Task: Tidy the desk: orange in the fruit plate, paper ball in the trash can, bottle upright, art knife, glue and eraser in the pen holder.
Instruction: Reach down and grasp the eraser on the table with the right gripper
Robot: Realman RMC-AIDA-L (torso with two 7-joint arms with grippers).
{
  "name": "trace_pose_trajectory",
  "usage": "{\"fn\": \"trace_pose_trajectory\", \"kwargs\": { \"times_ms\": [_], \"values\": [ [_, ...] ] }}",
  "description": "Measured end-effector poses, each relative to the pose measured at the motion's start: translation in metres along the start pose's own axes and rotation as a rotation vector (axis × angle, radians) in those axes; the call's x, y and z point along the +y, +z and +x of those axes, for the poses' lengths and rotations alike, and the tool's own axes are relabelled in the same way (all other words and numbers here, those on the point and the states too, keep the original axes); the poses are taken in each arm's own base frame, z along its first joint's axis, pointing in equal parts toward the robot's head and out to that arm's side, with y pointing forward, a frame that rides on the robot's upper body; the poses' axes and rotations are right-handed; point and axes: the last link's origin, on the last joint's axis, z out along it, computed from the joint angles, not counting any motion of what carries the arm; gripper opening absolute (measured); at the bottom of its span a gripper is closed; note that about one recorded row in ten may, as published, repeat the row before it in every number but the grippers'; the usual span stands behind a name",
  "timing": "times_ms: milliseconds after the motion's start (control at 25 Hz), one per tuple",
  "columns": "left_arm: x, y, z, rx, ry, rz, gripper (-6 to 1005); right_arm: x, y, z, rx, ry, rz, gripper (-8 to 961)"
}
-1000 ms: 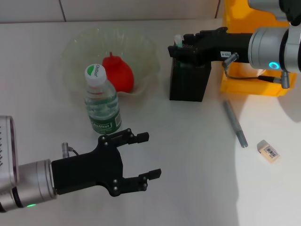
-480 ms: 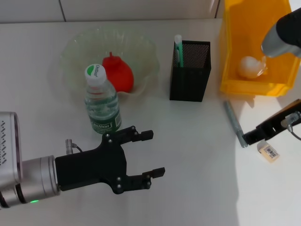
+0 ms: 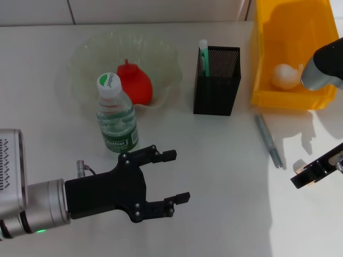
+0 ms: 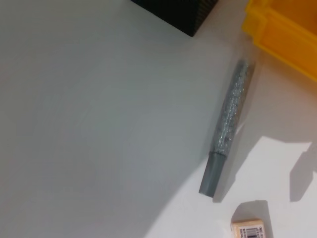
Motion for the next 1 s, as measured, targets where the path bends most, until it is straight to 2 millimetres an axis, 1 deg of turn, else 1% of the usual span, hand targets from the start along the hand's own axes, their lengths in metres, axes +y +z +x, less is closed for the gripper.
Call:
{"fn": "trace_pose_trajectory", "kwargs": {
  "times_ms": [200, 320, 400, 600, 1000],
  "values": [
    [-0.001, 0.001, 0.001, 0.001, 0.002, -0.001, 783, -0.005, 0.010, 0.001, 0.008, 0.013, 0.003, 702],
    [-0.001, 0.001, 0.001, 0.001, 0.004, -0.002, 783, -0.007, 0.012, 0.000, 0.011, 0.014, 0.003, 688],
    [-0.001, 0.001, 0.001, 0.001, 0.004, -0.003, 783, -0.012, 0.015, 0.000, 0.011, 0.024, 0.010, 679],
    [-0.001, 0.001, 0.001, 0.001, 0.004, -0.003, 783, -0.017, 0.020, -0.001, 0.009, 0.033, 0.011, 655],
    [-0.002, -0.002, 0.002, 0.003, -0.007, -0.006, 783, -0.016, 0.028, -0.006, 0.025, 0.031, 0.000, 609]
  ]
}}
